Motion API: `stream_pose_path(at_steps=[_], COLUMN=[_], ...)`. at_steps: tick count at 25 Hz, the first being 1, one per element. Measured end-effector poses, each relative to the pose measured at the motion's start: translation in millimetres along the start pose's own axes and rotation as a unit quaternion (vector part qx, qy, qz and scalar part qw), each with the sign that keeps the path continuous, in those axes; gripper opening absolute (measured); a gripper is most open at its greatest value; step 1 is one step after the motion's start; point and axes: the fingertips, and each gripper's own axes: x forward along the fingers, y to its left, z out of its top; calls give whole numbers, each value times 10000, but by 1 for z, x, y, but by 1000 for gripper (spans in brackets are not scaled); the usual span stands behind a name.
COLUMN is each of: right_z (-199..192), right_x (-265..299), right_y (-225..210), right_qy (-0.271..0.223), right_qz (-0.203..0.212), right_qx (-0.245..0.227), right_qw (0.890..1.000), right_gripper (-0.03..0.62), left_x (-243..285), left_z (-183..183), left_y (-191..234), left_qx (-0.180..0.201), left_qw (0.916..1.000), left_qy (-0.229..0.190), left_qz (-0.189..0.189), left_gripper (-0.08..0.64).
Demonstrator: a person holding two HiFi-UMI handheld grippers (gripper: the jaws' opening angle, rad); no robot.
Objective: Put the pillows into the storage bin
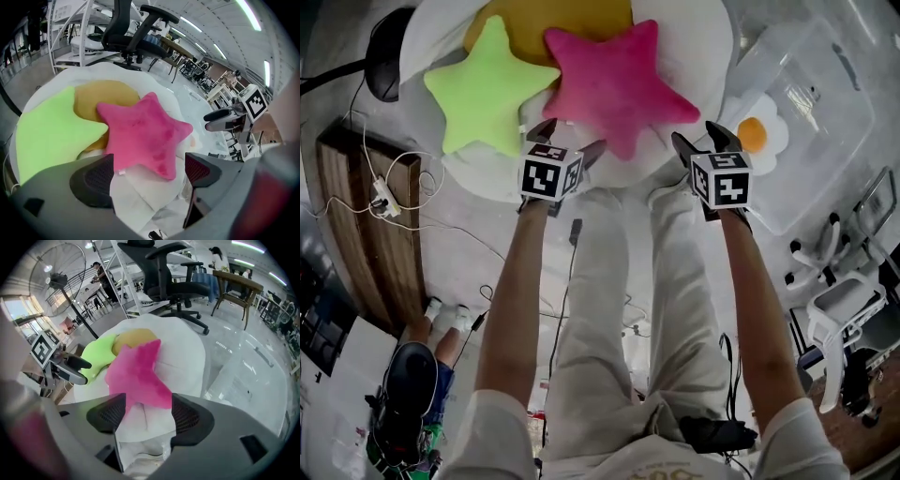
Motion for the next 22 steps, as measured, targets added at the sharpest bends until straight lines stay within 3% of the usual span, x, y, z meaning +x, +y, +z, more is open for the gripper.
stream_pose_path(at_steps=[4, 9, 15, 22], right_z=[10, 19, 18, 1], right_x=[12, 29, 50, 73], right_y=[12, 23, 31, 30], right_qy=[153, 336, 393, 615], right_qz=[-119, -184, -187, -301], right_qx=[-844, -1951, -2455, -3245], right_qw=[9962, 9800, 9684, 9434], right_gripper=[321, 334, 350, 371], left_x=[2, 13, 28, 48], left_z=[-7, -17, -33, -45], left_y=[14, 30, 49, 74], left_qx=[165, 351, 587, 963], left_qw=[9997, 9983, 9952, 9889], left_qy=[171, 464, 785, 1126], left_qz=[-31, -79, -34, 29], left_gripper=[485, 486, 486, 486])
